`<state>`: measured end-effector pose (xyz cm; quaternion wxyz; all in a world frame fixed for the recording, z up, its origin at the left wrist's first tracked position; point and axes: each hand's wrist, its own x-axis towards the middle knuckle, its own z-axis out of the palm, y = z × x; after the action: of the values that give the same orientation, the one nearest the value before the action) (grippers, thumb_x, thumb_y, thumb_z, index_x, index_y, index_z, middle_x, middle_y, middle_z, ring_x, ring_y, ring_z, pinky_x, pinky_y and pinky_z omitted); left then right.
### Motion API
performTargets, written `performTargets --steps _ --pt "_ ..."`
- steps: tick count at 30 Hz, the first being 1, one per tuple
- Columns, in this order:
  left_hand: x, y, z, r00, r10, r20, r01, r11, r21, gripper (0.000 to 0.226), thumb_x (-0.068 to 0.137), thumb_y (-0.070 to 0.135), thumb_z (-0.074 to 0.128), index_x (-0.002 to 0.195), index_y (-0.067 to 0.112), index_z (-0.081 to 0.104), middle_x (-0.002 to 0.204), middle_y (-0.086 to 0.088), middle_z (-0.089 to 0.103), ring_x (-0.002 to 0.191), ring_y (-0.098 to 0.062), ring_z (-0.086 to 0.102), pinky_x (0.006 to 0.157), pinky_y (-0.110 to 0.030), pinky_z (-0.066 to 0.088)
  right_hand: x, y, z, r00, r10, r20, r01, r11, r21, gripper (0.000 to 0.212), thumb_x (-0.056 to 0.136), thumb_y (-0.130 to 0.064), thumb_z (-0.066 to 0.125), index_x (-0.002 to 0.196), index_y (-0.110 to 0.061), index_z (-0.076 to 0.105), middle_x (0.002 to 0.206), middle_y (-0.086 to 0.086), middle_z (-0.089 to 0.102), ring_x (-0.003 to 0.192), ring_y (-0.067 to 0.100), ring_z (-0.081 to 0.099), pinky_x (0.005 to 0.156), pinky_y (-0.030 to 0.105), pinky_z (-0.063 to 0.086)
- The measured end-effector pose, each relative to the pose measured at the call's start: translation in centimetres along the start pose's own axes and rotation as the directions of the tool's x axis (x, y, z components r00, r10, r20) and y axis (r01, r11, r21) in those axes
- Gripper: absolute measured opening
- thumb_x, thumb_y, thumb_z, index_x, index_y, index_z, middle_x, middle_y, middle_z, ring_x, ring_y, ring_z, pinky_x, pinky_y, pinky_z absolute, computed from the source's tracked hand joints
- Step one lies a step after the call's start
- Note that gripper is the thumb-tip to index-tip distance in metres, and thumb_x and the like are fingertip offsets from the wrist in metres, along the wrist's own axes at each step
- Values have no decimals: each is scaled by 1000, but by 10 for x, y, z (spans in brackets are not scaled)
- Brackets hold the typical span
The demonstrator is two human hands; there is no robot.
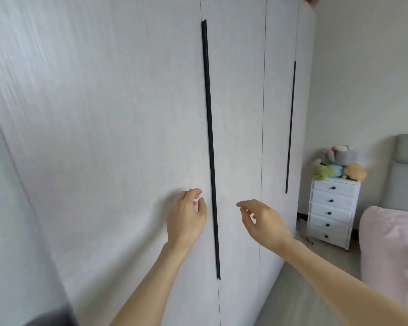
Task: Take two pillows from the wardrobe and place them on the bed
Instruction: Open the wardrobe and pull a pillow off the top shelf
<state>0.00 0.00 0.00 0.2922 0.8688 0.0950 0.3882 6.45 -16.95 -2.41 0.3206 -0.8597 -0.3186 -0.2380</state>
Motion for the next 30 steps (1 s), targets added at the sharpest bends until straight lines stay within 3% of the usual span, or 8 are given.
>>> performTargets --steps 6,11,15,17,20,23,25,30 --pt "64 -6 68 988 -1 -157 11 998 62 24 87 19 53 109 17 60 106 3 69 90 -19 65 75 -32 49 74 55 48 992 -55 -116 58 998 21 32 91 -11 49 122 -15 54 120 2 58 104 20 56 73 35 51" --pt "93 0 104 947 34 -319 33 979 201 22 81 21 63 102 17 60 87 4 73 68 -26 68 56 -32 47 134 89 65 955 -270 -120 265 963 -55 47 82 -2 57 128 -8 48 126 18 53 113 34 52 77 41 54" --pt "110 -1 123 909 87 -409 30 962 271 20 78 20 68 96 17 62 74 5 72 62 -23 67 51 -31 49 181 117 91 826 -536 -175 517 844 -146 45 85 -6 45 129 -9 41 131 23 49 123 37 43 102 49 35" --pt "117 -5 133 890 94 -445 52 951 306 15 78 20 68 91 16 62 68 5 69 58 -22 65 51 -31 49 198 131 111 755 -614 -231 599 789 -139 41 90 -12 36 130 -10 39 134 21 43 125 36 37 106 54 28" --pt "121 -6 157 847 -55 -529 234 931 279 12 83 23 61 92 17 56 68 6 65 59 -21 63 54 -32 50 212 151 141 679 -679 -279 685 723 -92 42 91 -15 35 133 -15 37 138 15 32 129 33 31 109 54 19" --pt "125 -6 179 765 -181 -618 382 901 208 10 88 24 56 94 18 52 69 6 61 59 -17 59 58 -30 47 228 165 150 615 -747 -251 758 648 -74 46 88 -16 41 134 -17 39 142 16 40 133 32 29 110 53 16" --pt "125 -5 186 765 -223 -604 388 908 156 6 89 23 55 91 23 50 67 13 55 57 -4 53 57 -21 41 232 170 153 612 -760 -218 764 639 -82 48 87 -17 45 135 -17 39 142 18 42 134 31 26 109 53 16" --pt "115 19 194 746 -233 -624 449 868 212 16 89 16 54 82 24 42 63 5 52 47 -7 43 50 -13 35 230 176 147 624 -768 -143 781 620 74 54 82 -15 45 136 -16 39 147 16 34 138 30 20 111 54 13"
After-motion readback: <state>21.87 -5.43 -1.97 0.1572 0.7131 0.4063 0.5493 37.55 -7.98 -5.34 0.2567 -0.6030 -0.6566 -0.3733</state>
